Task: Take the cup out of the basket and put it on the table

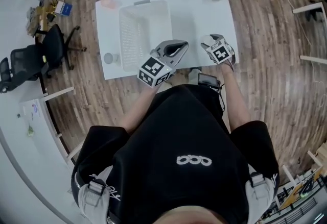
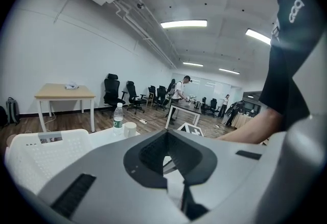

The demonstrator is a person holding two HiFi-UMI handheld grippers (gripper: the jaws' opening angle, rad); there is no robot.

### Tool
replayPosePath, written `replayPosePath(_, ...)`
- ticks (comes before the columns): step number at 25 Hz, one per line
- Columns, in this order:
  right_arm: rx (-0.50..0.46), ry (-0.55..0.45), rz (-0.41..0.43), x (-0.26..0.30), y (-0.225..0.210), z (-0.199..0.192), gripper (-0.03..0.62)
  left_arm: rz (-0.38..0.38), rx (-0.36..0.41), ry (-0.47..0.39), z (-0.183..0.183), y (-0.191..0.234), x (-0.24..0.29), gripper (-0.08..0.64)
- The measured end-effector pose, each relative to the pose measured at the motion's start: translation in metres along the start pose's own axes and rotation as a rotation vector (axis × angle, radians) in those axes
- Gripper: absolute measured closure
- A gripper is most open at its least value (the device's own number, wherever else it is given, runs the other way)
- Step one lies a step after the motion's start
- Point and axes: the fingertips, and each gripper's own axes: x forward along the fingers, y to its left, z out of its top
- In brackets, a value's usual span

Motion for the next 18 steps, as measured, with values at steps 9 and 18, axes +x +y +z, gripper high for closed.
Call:
replayPosePath(9, -0.175, 0.176, 0.058, 0.061, 0.014, -0.017, 0.318, 0.064, -0.042, 0.01, -0.014, 0.014, -0.007, 0.551)
replayPosePath(18, -0.227, 0.217, 0.08, 0.076, 0.019, -0.021, 0.318, 0.093, -0.063, 0.001, -0.018, 0.024, -0.013, 0.551)
